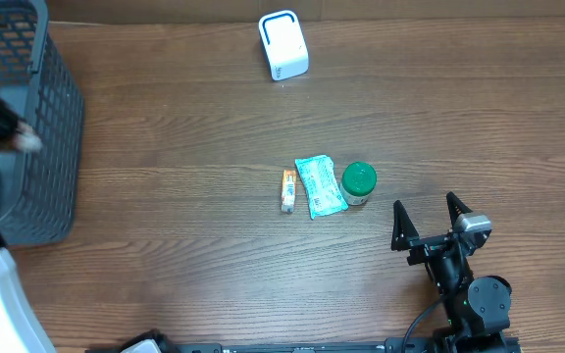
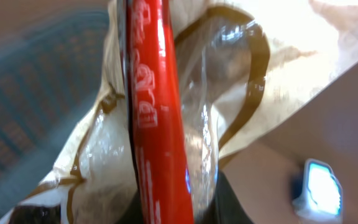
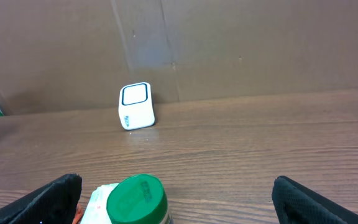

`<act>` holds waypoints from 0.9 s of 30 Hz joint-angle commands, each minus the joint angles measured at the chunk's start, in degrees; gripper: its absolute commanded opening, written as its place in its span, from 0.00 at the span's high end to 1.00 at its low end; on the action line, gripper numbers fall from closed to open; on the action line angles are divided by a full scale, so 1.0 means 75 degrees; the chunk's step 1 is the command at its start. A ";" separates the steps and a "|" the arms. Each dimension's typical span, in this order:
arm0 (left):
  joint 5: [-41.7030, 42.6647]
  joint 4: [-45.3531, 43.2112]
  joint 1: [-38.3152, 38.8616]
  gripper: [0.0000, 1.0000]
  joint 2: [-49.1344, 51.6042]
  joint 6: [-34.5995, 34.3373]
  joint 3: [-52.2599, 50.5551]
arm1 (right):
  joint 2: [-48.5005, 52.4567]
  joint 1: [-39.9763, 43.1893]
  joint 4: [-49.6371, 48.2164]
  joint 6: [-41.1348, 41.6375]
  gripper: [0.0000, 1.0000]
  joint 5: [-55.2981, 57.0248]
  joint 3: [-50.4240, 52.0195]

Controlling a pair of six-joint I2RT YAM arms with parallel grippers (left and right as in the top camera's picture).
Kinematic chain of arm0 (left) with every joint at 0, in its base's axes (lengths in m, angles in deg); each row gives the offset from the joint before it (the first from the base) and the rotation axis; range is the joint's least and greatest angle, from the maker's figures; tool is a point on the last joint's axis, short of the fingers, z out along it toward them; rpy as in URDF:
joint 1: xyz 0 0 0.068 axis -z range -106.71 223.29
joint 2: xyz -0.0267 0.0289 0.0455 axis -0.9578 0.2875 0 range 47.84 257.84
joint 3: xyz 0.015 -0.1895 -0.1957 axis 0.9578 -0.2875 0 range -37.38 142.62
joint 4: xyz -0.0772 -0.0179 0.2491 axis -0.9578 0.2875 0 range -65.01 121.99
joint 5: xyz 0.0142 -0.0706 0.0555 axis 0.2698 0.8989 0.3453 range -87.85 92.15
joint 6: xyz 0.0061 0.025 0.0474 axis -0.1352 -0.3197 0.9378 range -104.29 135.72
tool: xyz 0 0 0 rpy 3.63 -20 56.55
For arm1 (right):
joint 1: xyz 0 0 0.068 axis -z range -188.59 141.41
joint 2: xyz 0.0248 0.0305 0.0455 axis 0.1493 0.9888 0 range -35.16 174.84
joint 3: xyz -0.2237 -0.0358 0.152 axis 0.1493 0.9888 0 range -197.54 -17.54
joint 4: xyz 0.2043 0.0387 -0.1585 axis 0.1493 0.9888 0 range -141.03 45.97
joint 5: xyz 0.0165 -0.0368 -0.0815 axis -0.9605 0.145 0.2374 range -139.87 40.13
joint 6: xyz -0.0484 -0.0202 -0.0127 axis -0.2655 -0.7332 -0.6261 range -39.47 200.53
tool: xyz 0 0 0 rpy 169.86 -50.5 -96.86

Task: Scan the item barcode
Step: 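Carry the brown-and-red snack bag out and lower it onto the table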

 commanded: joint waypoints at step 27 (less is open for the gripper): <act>-0.1553 -0.1976 0.6572 0.96 0.3075 -0.1655 -0.5680 | -0.0070 0.0023 -0.0047 -0.0055 0.00 0.0038 0.0082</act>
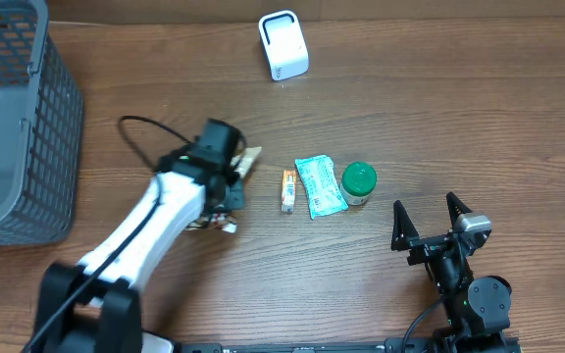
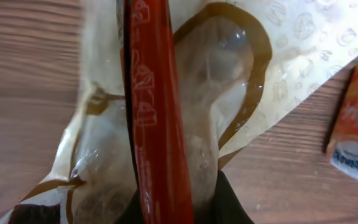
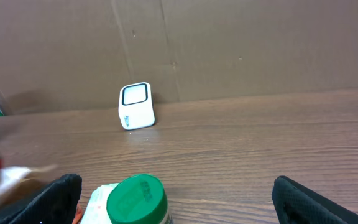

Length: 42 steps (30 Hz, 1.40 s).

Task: Scan the item barcode
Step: 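Carry the brown-and-red snack bag out and lower it onto the table, then release the snack bag and raise the left gripper above it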

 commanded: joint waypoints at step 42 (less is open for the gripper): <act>-0.0172 0.2760 -0.1005 0.00 0.1230 -0.0041 0.3538 | -0.0067 0.0023 -0.0047 -0.0052 0.00 0.0038 0.0082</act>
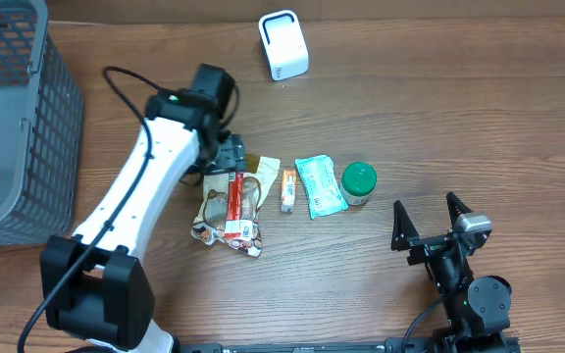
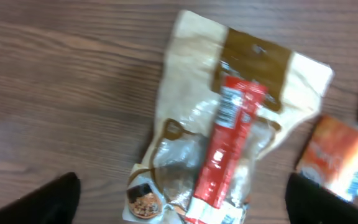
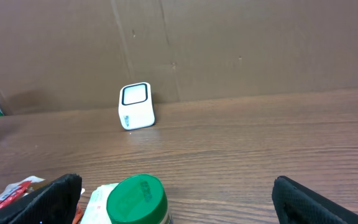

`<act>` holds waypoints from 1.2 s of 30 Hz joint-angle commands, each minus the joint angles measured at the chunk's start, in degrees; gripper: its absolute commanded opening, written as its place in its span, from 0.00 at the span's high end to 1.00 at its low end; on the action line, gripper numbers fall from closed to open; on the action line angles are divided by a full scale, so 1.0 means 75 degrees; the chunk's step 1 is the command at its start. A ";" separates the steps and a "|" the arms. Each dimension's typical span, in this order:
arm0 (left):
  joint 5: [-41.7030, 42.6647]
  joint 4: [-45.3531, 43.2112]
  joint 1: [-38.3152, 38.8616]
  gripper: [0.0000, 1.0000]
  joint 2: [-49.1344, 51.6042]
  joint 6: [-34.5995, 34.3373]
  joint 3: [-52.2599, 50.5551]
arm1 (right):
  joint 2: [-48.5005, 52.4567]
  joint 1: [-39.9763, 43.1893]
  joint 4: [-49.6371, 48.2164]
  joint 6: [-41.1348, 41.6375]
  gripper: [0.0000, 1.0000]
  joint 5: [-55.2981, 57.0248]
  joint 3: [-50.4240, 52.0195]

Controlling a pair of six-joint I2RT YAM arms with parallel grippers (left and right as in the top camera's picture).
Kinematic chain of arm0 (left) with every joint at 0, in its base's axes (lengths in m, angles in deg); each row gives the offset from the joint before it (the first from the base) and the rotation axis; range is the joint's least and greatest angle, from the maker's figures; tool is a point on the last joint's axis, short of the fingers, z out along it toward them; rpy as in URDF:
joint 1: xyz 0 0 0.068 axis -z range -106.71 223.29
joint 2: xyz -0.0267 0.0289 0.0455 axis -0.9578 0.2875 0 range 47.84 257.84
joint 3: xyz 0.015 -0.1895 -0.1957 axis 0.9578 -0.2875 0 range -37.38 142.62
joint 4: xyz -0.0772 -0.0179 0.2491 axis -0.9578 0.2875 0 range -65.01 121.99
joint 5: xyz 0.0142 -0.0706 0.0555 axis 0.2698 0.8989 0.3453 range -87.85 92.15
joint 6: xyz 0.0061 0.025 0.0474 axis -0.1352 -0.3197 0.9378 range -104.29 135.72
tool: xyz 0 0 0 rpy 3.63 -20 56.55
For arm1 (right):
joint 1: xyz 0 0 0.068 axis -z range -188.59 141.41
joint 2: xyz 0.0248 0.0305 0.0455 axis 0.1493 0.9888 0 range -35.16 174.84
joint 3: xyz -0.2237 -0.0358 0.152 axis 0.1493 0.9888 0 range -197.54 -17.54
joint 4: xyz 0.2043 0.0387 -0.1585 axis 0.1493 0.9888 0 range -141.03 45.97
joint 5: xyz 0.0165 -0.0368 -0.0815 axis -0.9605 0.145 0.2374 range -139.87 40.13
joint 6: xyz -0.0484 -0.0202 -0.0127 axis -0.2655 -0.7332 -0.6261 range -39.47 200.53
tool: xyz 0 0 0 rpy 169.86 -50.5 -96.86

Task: Scan the item barcode
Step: 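Release the snack bag and raise the left gripper above it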

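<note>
A tan and clear snack bag with a red band (image 1: pixel 231 206) lies flat on the table, left of the other items. My left gripper (image 1: pixel 229 157) hovers just behind it, open, holding nothing. In the left wrist view the bag (image 2: pixel 229 137) lies between and beyond the spread fingertips (image 2: pixel 45 202). The white barcode scanner (image 1: pixel 282 44) stands at the table's back middle and shows as a scanner (image 3: pixel 135 107) in the right wrist view too. My right gripper (image 1: pixel 430 221) rests open at the front right, empty.
An orange sachet (image 1: pixel 287 189), a teal packet (image 1: pixel 320 184) and a green-lidded jar (image 1: pixel 358 181) lie in a row right of the bag. A grey mesh basket (image 1: pixel 57 118) stands at the far left. A cardboard wall (image 3: pixel 229 43) backs the table.
My left gripper was shut on the snack bag low over the table. Now the bag lies on the table and the gripper is open, a little behind it. The right arm is unchanged.
The left gripper held the snack bag at the far left by the basket. Then it held the bag low over the table left of the orange sachet. Now the bag lies there, let go, with the gripper open above it.
</note>
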 commanded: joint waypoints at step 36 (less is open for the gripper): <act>-0.0539 0.0000 -0.1134 0.00 0.0009 -0.0006 0.0175 | -0.0070 0.0020 -0.0044 -0.0052 0.00 0.0038 0.0082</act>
